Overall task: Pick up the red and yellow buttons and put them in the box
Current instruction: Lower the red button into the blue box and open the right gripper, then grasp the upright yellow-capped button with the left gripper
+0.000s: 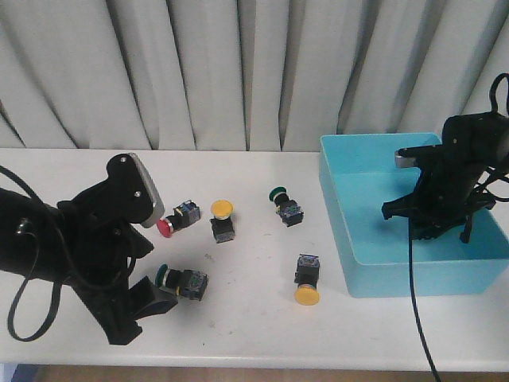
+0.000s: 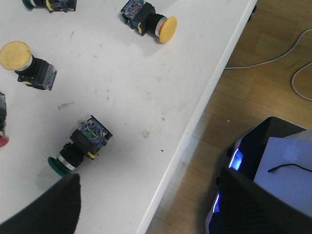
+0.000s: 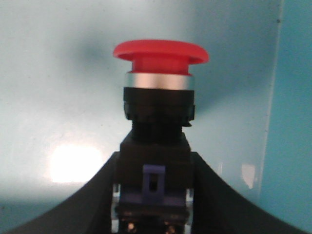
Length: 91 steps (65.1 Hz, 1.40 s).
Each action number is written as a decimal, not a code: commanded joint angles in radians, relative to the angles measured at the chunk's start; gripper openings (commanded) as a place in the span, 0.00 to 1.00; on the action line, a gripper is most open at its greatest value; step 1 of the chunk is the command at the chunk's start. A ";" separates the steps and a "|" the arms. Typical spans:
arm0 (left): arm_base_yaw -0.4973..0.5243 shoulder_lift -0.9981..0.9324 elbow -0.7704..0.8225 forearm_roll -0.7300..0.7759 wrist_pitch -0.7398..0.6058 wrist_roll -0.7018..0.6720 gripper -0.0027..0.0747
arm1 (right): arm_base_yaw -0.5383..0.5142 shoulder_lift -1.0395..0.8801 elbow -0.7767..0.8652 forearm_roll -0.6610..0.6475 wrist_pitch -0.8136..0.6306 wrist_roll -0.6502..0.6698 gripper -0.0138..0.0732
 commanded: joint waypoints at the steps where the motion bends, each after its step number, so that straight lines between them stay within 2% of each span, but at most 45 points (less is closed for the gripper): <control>1: -0.005 -0.025 -0.032 -0.025 -0.033 -0.010 0.75 | -0.001 -0.033 -0.043 -0.016 0.001 0.001 0.47; 26: -0.005 -0.025 -0.032 -0.025 -0.033 -0.010 0.75 | -0.001 -0.024 -0.049 -0.013 0.015 -0.005 0.68; 38: -0.005 -0.025 -0.032 -0.025 -0.034 -0.009 0.75 | 0.004 -0.101 -0.065 0.020 0.078 -0.014 0.67; 52: -0.005 -0.025 -0.032 -0.025 -0.056 -0.010 0.75 | 0.069 -0.313 -0.038 0.138 0.074 -0.131 0.66; 59: -0.005 -0.025 -0.032 -0.025 -0.075 -0.010 0.75 | 0.143 -0.460 0.043 0.139 0.026 -0.142 0.64; 76: -0.005 -0.024 -0.032 -0.025 -0.112 -0.010 0.75 | 0.369 -0.783 0.386 0.138 -0.159 -0.180 0.62; 91: -0.001 0.037 -0.036 -0.022 -0.214 -0.016 0.75 | 0.432 -0.941 0.545 0.147 -0.168 -0.190 0.62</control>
